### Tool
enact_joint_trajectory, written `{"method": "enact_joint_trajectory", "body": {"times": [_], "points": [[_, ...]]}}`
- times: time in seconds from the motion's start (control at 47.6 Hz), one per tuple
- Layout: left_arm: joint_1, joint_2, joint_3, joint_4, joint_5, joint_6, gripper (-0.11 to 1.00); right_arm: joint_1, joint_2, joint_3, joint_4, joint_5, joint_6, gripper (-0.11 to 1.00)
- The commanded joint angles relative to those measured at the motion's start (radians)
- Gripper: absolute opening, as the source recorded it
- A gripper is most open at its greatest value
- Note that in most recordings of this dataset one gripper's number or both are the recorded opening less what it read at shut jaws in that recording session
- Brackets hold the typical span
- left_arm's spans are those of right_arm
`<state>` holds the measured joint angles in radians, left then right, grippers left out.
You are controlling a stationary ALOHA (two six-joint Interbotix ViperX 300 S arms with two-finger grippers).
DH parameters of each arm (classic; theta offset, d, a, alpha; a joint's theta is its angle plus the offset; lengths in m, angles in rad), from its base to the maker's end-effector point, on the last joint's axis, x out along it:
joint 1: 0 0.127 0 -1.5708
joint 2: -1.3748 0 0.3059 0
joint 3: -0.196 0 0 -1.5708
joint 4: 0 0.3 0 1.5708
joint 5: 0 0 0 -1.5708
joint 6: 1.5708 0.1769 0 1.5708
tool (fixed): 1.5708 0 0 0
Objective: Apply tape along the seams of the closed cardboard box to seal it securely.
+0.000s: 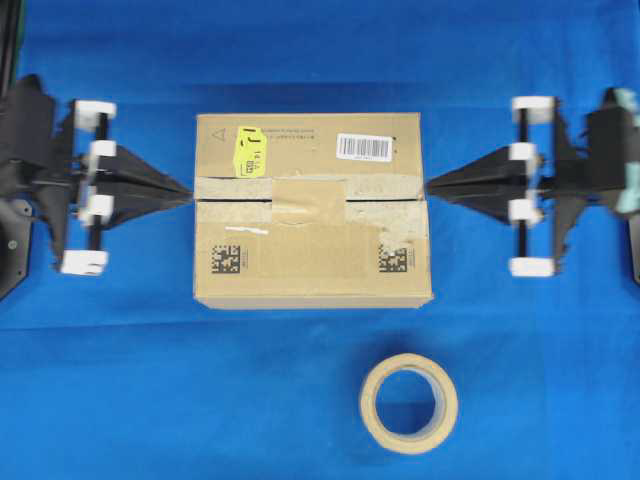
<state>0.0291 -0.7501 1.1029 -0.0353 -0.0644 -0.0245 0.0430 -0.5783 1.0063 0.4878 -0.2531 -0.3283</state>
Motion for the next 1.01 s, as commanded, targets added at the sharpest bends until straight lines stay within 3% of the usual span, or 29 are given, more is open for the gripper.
{"method": "enact_joint_trajectory", "body": {"times": [0.0, 0.231, 0.483, 0.693, 0.987], "points": [[0.006, -0.067, 0.023, 0.002, 0.012, 0.002, 0.0, 0.0, -0.069, 0.018, -0.003, 0.026, -0.003, -0.01], [0.021, -0.219, 0.132, 0.002, 0.018, 0.002, 0.0, -0.011, -0.209, 0.127, -0.005, 0.075, -0.003, -0.01], [0.021, -0.334, 0.195, 0.003, 0.13, -0.003, 0.0, -0.017, -0.268, 0.232, -0.005, 0.072, -0.002, -0.01], [0.021, -0.348, 0.252, 0.002, 0.135, -0.006, 0.0, -0.02, -0.252, 0.287, -0.002, 0.043, 0.002, -0.01], [0.02, -0.348, 0.256, 0.002, 0.126, -0.008, 0.0, -0.02, -0.245, 0.296, -0.002, 0.029, 0.002, -0.01]]}}
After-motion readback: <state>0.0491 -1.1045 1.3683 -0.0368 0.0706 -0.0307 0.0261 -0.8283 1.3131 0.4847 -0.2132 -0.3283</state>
